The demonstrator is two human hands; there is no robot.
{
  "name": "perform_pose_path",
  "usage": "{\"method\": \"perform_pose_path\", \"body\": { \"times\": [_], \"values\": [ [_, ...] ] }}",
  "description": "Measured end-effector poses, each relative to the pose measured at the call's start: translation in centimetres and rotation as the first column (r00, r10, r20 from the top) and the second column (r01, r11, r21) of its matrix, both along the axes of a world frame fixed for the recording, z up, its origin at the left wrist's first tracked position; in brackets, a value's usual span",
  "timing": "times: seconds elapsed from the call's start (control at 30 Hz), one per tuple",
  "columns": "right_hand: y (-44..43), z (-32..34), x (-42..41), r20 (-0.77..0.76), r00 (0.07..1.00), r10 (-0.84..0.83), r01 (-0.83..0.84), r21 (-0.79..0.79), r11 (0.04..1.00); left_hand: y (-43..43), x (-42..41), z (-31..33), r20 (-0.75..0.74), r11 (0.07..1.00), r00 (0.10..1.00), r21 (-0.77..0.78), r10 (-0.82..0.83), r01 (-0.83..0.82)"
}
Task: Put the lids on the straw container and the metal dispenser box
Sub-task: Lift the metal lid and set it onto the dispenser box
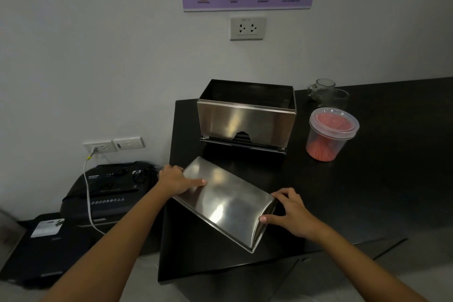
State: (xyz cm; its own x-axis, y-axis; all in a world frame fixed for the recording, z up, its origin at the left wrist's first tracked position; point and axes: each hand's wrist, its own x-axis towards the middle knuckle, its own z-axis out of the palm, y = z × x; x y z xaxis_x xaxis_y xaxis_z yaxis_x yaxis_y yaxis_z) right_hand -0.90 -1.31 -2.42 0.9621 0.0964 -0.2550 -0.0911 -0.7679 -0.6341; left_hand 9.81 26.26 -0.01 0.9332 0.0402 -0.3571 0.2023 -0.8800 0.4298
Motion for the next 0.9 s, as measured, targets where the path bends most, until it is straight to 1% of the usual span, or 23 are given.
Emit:
{"method": "perform_pose_path", "body": {
  "times": [0.07,0.2,0.3,0.4,0.47,0.63,0.8,0.83,0.9],
  "values": [
    [-0.3,0.0,0.1,-0.002,1.000,-0.024,0.024,-0.009,1.000,0.2,-0.1,-0.1,0.002,1.000,1.000,0.005,0.016,-0.016],
    [-0.3,-0.2,0.3,0.044,0.993,-0.112,0.111,0.005,0.994,0.5,-0.4,-0.3,-0.014,0.994,1.000,0.111,0.023,-0.021],
    [0.8,-0.9,0.4,0.065,0.985,-0.160,0.160,0.005,0.987,0.0,-0.8,-0.4,-0.041,0.990,0.998,0.131,0.051,-0.045],
    [2.2,-1.2,0.7,0.073,0.967,-0.245,0.245,0.009,0.969,-0.4,-0.9,-0.6,-0.068,0.985,0.996,0.169,0.053,-0.041],
    [2.7,-1.2,0.9,0.068,0.955,-0.289,0.288,0.024,0.957,-0.5,-0.9,-0.7,-0.071,0.985,0.995,0.165,0.066,-0.053],
    [3.2,-1.2,1.0,0.028,0.937,-0.348,0.343,0.109,0.933,-0.4,-1.3,-1.0,-0.040,0.991,0.993,0.082,0.112,-0.108],
    [3.0,-0.5,0.9,0.006,0.920,-0.391,0.383,0.182,0.905,-0.4,-1.8,-1.0,0.012,0.987,0.988,-0.050,0.156,-0.155],
    [2.9,-0.5,0.8,0.006,0.919,-0.394,0.384,0.202,0.901,-0.5,-2.0,-0.9,0.025,0.980,0.984,-0.095,0.177,-0.174],
    [2.7,-0.3,0.8,0.014,0.915,-0.402,0.388,0.232,0.892,-0.4,-2.5,-0.8,0.044,0.948,0.972,-0.237,0.229,-0.213]
  ]
}}
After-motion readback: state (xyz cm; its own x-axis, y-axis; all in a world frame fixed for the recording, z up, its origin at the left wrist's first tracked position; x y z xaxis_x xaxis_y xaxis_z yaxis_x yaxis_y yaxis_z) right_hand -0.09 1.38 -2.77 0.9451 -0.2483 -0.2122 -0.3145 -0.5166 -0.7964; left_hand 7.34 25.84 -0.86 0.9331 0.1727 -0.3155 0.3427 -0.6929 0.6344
